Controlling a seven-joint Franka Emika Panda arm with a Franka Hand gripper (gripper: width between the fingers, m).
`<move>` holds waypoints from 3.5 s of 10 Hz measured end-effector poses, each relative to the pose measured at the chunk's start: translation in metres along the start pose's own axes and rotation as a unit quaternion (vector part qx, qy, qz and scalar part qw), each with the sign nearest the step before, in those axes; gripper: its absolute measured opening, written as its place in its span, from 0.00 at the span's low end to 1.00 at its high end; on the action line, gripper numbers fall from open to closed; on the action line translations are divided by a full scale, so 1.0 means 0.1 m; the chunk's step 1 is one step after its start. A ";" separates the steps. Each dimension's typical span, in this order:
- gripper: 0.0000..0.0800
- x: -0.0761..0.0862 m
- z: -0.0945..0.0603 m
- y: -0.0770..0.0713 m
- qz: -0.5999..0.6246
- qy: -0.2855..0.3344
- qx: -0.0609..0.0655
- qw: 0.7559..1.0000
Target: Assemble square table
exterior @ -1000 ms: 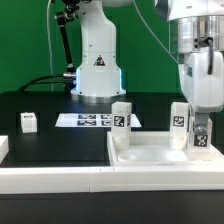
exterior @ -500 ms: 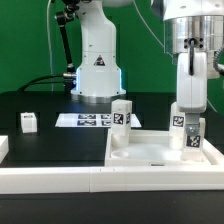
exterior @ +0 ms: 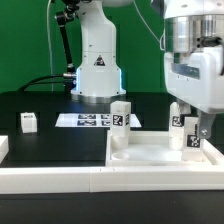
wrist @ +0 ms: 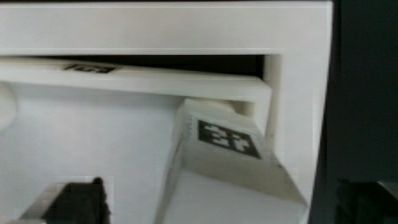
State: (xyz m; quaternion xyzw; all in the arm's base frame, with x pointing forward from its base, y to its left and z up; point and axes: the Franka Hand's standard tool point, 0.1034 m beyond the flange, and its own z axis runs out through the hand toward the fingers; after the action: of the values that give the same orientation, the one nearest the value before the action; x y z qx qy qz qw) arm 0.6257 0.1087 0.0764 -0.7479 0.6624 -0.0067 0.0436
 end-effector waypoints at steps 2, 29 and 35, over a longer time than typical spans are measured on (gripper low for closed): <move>0.81 0.00 0.00 0.00 -0.079 0.000 0.000 0.997; 0.45 0.32 -0.13 0.07 -0.388 0.049 -0.041 0.919; 0.81 0.53 -0.38 0.16 -0.521 0.024 -0.034 0.852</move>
Offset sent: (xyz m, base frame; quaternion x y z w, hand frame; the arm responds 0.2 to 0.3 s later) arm 0.0000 0.0000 0.0000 0.0000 0.0000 -0.1938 0.9810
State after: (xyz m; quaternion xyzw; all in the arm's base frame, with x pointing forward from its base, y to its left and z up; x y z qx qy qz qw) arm 0.6135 0.0516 0.1104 -0.9841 0.1761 -0.0240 -0.0071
